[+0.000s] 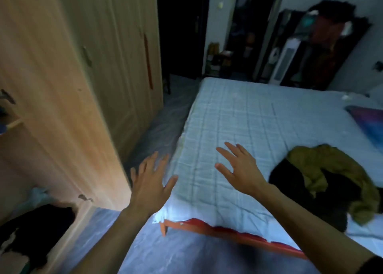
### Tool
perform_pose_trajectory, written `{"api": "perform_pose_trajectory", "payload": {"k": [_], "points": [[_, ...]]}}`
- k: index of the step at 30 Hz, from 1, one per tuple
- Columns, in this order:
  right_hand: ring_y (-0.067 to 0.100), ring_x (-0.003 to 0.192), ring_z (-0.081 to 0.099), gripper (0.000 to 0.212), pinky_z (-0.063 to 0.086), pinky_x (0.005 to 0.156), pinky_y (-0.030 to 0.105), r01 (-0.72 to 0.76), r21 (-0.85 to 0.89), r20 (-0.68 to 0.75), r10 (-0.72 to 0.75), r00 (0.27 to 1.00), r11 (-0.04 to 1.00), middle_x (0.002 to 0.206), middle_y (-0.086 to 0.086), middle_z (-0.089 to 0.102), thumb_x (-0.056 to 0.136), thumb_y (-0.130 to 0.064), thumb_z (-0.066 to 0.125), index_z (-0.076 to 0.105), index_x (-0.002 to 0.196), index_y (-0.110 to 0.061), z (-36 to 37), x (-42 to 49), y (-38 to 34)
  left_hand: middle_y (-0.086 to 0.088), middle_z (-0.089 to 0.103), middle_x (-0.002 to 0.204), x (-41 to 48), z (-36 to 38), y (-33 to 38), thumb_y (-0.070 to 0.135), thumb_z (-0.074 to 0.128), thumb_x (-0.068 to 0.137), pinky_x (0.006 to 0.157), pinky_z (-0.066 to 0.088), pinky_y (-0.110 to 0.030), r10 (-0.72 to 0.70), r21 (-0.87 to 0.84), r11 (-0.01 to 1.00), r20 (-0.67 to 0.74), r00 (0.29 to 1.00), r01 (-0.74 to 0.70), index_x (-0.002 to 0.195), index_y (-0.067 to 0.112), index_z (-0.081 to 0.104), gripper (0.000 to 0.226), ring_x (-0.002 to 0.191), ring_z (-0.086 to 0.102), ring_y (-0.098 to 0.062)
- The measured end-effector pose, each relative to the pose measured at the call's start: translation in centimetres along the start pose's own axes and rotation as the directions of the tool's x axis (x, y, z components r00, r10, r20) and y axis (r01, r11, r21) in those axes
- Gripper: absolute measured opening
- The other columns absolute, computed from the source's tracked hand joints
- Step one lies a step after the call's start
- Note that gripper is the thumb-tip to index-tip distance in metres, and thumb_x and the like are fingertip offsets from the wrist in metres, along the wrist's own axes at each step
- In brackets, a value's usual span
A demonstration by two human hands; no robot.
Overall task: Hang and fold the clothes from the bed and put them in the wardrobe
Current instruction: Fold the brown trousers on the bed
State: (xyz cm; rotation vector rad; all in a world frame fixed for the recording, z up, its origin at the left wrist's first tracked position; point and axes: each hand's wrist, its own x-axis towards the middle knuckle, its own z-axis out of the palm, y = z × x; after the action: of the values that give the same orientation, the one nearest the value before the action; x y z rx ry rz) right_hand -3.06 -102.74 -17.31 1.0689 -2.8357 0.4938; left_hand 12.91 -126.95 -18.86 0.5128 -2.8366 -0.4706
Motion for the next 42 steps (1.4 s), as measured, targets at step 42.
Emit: {"api": "perform_pose_trajectory", "payload": {"k": [42], "points": [[0.029, 0.135, 0.044, 0.072, 0.038, 0.111, 0.045, -0.645, 0.015, -0.088, 0.643, 0.761, 0.764, 0.146, 0.013, 0.048, 0.09, -0.062, 0.035, 0.052, 0.141, -0.014, -9.3, -9.0, 54.4, -0.003, 0.035, 0.155, 25.5, 34.8, 53.9, 0.066, 0.036, 0.088, 0.114, 0.028, -0.051, 0.504, -0.296, 0.86, 0.375, 0.778, -0.415, 0.145, 0.027, 0.042, 0.069, 0.141, 0.032, -0.025]]}}
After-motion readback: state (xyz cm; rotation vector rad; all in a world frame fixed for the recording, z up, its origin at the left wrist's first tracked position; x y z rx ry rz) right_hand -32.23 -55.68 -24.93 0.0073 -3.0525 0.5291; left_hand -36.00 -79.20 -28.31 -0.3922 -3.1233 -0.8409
